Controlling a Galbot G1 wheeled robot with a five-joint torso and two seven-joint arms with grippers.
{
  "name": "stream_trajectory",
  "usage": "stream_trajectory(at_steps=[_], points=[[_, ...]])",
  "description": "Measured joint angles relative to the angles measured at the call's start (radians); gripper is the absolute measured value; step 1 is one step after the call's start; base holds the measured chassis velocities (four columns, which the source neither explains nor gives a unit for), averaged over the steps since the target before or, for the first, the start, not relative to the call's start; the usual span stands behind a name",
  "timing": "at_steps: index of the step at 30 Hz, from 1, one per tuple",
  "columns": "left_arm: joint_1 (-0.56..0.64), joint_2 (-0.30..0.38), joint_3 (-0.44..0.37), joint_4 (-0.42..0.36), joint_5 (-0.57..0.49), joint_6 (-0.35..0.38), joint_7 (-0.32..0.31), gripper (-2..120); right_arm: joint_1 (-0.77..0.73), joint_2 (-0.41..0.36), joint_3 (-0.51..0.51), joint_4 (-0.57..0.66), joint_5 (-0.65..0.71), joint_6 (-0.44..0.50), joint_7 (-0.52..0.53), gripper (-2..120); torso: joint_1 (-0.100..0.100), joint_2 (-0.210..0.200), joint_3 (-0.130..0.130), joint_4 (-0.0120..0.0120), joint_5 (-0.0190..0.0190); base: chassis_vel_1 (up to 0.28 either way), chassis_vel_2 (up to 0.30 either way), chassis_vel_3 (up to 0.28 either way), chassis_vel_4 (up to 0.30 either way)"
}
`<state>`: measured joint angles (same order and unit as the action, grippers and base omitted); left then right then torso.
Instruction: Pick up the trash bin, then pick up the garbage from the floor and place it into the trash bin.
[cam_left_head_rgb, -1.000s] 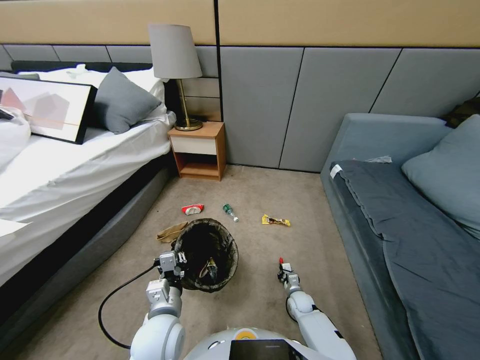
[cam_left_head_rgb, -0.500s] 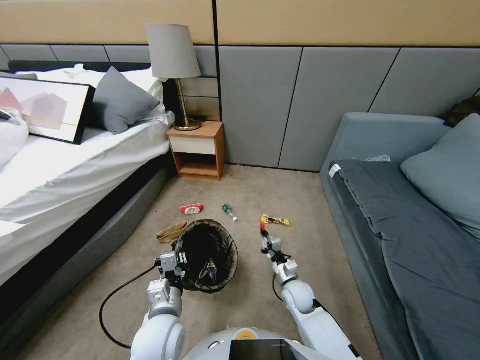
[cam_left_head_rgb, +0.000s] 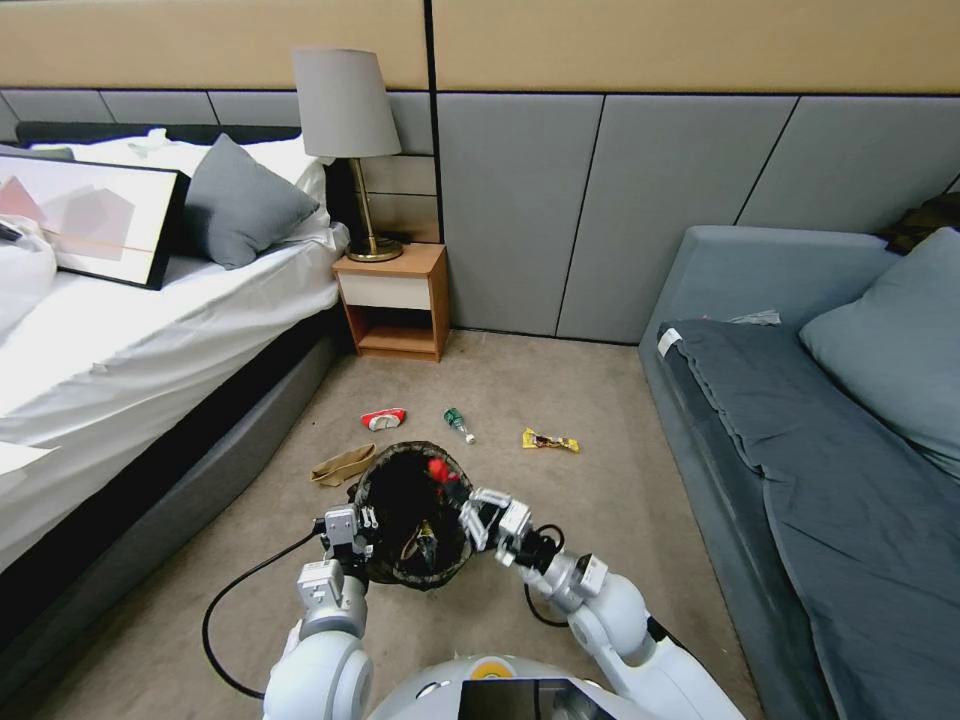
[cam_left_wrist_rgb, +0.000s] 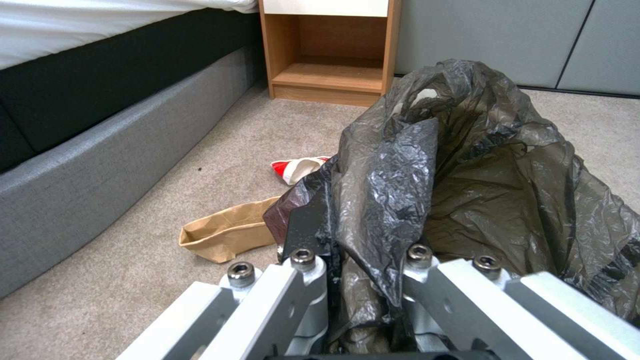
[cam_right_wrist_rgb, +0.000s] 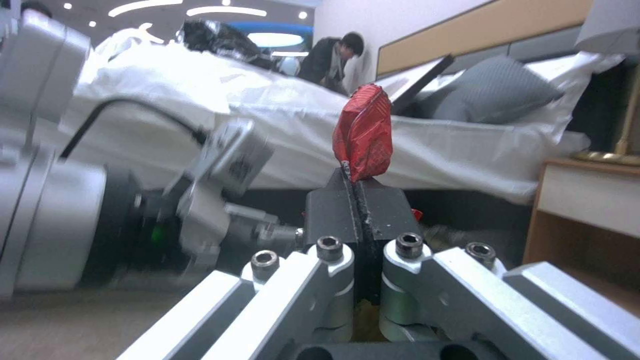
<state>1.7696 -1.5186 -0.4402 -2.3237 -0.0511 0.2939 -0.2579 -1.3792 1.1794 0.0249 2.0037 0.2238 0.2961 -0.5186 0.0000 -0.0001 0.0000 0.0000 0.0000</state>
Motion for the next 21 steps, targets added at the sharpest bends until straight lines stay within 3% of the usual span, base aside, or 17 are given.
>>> stream_trajectory(at_steps=[18, 21], points=[[0.005, -0.002, 0.017, -0.007, 0.005, 0.001, -0.001, 6, 0.040, 0.062, -0.032, -0.151, -0.023, 0.003, 0.087, 0, 0.000, 0.000, 0.000, 0.0000, -0.0001, 0.000, 0.000, 0.000, 0.000], [0.007, -0.002, 0.020, -0.008, 0.007, 0.001, -0.002, 6, 0.049, 0.072, -0.027, -0.174, -0.032, 0.003, 0.095, 9, 0.000, 0.000, 0.000, 0.0000, 0.0000, 0.000, 0.000, 0.000, 0.000]])
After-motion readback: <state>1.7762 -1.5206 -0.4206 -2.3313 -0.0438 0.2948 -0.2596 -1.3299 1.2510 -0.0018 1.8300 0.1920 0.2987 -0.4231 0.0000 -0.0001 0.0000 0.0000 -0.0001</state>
